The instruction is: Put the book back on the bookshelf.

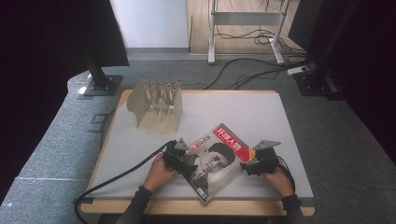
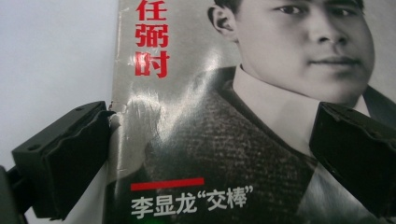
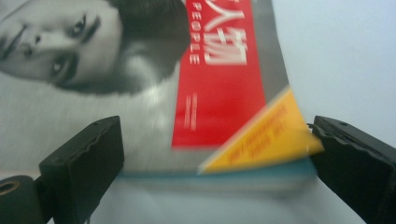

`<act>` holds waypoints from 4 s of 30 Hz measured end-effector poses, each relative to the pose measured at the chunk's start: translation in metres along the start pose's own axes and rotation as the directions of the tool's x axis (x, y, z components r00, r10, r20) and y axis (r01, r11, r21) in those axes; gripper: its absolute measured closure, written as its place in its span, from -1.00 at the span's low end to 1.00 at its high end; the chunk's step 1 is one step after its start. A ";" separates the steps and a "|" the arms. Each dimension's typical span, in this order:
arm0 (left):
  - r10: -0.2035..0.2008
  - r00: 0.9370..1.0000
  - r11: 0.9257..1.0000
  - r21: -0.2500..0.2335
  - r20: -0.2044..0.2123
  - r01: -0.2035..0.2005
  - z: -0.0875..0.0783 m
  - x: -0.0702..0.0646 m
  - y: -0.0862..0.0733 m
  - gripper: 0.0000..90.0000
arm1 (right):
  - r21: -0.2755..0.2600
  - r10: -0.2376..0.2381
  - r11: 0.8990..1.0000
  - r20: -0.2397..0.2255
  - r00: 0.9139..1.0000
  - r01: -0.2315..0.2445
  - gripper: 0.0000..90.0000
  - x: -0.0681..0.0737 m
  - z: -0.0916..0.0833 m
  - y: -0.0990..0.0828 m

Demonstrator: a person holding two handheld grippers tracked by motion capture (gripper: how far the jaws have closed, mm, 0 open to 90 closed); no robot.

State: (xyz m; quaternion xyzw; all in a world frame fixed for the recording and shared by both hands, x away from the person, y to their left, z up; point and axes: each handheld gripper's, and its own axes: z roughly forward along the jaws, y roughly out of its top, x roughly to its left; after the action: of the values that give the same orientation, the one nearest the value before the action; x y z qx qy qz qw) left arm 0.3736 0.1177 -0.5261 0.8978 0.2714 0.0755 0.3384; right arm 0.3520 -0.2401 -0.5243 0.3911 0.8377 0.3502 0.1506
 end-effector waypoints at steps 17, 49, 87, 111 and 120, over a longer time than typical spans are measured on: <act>0.052 0.999 0.997 0.050 -0.009 -0.051 -0.030 -0.001 -0.010 -1.00 | 0.027 -0.012 1.000 0.074 0.997 0.010 -1.00 -0.001 0.002 -0.008; -0.027 0.996 0.999 0.045 -0.083 0.031 -0.028 0.022 -0.026 -1.00 | 0.027 0.055 0.998 0.153 0.987 -0.060 -0.97 -0.036 0.061 0.055; -0.068 0.995 0.998 -0.020 -0.077 0.067 -0.016 0.026 -0.020 -1.00 | 0.031 0.289 0.956 -0.249 0.924 -0.291 -0.17 -0.017 0.073 0.079; -0.068 0.995 0.998 -0.018 -0.079 0.066 -0.016 0.025 -0.019 -1.00 | -0.015 -0.026 1.000 -0.110 0.994 0.024 0.89 0.018 0.057 0.123; -0.088 0.995 0.996 0.002 -0.049 0.089 -0.018 0.028 -0.013 -1.00 | -0.104 -0.127 0.988 -0.120 0.985 0.115 0.90 0.043 0.020 0.136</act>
State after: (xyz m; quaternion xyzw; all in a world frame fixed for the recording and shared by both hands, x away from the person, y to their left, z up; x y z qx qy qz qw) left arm 0.3864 0.1509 -0.5221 0.8835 0.3193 0.0819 0.3327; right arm 0.4095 -0.1366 -0.4416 0.3086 0.8499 0.4045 0.1370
